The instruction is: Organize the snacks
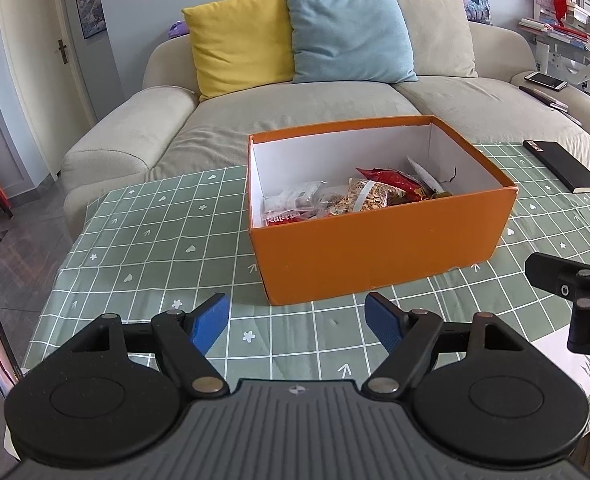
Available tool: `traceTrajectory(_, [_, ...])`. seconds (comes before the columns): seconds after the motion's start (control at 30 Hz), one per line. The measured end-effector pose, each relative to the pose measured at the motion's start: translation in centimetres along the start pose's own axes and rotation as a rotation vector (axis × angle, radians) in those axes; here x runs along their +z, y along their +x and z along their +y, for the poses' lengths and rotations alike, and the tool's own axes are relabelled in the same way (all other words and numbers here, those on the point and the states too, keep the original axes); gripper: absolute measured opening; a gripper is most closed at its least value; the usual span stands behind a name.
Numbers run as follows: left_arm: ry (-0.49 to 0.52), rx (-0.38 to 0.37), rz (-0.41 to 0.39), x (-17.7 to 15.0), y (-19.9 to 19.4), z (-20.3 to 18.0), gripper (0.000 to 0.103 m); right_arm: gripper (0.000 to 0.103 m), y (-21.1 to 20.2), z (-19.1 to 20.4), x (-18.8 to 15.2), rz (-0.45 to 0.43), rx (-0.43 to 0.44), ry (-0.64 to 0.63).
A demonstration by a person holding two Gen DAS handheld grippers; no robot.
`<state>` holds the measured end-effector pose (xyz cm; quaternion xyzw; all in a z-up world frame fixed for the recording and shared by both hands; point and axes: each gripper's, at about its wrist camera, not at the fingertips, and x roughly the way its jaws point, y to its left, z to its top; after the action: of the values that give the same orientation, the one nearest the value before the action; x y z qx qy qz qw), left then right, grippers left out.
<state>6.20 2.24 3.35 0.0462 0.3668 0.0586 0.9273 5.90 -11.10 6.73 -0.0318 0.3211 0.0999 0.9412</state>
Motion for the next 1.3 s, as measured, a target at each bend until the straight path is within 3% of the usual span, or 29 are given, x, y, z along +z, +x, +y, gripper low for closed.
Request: traceTrajectory(1.3, [-0.027, -0.005, -0.003, 0.05, -0.24, 0.38, 0.09, 0.099, 0.26, -0.09, -0.07, 0.004, -0.007, -0.015])
